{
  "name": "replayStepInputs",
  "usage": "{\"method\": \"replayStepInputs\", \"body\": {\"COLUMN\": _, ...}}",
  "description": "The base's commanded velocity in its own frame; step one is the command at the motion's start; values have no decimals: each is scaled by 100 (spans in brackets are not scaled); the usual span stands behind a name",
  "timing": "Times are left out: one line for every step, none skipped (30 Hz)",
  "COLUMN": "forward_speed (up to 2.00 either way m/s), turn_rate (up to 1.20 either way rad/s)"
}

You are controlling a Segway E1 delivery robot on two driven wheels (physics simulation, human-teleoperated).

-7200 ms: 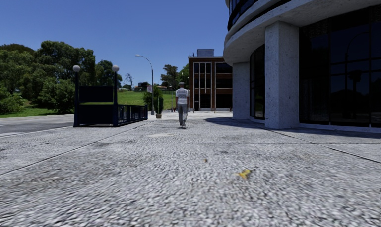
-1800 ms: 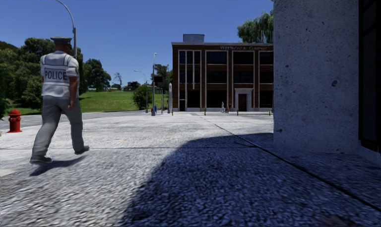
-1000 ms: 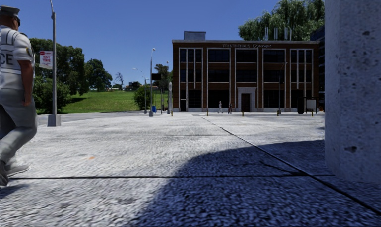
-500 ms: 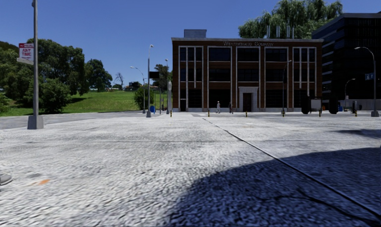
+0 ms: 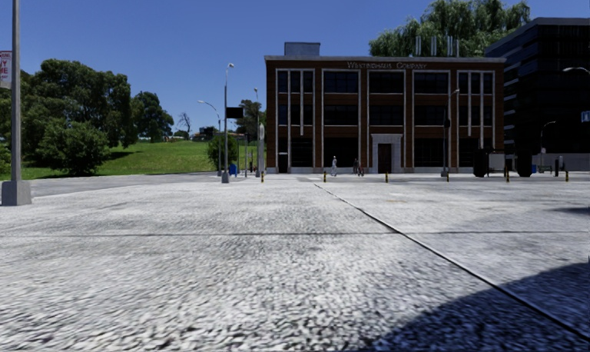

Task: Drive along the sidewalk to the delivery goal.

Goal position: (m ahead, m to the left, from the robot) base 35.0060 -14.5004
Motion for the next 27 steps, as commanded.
{"method": "replayStepInputs", "body": {"forward_speed": 200, "turn_rate": 0}}
{"method": "replayStepInputs", "body": {"forward_speed": 200, "turn_rate": 0}}
{"method": "replayStepInputs", "body": {"forward_speed": 200, "turn_rate": 0}}
{"method": "replayStepInputs", "body": {"forward_speed": 200, "turn_rate": 0}}
{"method": "replayStepInputs", "body": {"forward_speed": 200, "turn_rate": 0}}
{"method": "replayStepInputs", "body": {"forward_speed": 200, "turn_rate": 0}}
{"method": "replayStepInputs", "body": {"forward_speed": 200, "turn_rate": 0}}
{"method": "replayStepInputs", "body": {"forward_speed": 200, "turn_rate": 0}}
{"method": "replayStepInputs", "body": {"forward_speed": 200, "turn_rate": 0}}
{"method": "replayStepInputs", "body": {"forward_speed": 200, "turn_rate": 0}}
{"method": "replayStepInputs", "body": {"forward_speed": 200, "turn_rate": 0}}
{"method": "replayStepInputs", "body": {"forward_speed": 200, "turn_rate": 0}}
{"method": "replayStepInputs", "body": {"forward_speed": 200, "turn_rate": 0}}
{"method": "replayStepInputs", "body": {"forward_speed": 200, "turn_rate": 0}}
{"method": "replayStepInputs", "body": {"forward_speed": 200, "turn_rate": 0}}
{"method": "replayStepInputs", "body": {"forward_speed": 200, "turn_rate": 0}}
{"method": "replayStepInputs", "body": {"forward_speed": 200, "turn_rate": 0}}
{"method": "replayStepInputs", "body": {"forward_speed": 200, "turn_rate": 0}}
{"method": "replayStepInputs", "body": {"forward_speed": 200, "turn_rate": 0}}
{"method": "replayStepInputs", "body": {"forward_speed": 200, "turn_rate": 0}}
{"method": "replayStepInputs", "body": {"forward_speed": 200, "turn_rate": 0}}
{"method": "replayStepInputs", "body": {"forward_speed": 200, "turn_rate": 0}}
{"method": "replayStepInputs", "body": {"forward_speed": 200, "turn_rate": 0}}
{"method": "replayStepInputs", "body": {"forward_speed": 200, "turn_rate": 0}}
{"method": "replayStepInputs", "body": {"forward_speed": 200, "turn_rate": 0}}
{"method": "replayStepInputs", "body": {"forward_speed": 200, "turn_rate": 0}}
{"method": "replayStepInputs", "body": {"forward_speed": 200, "turn_rate": 0}}
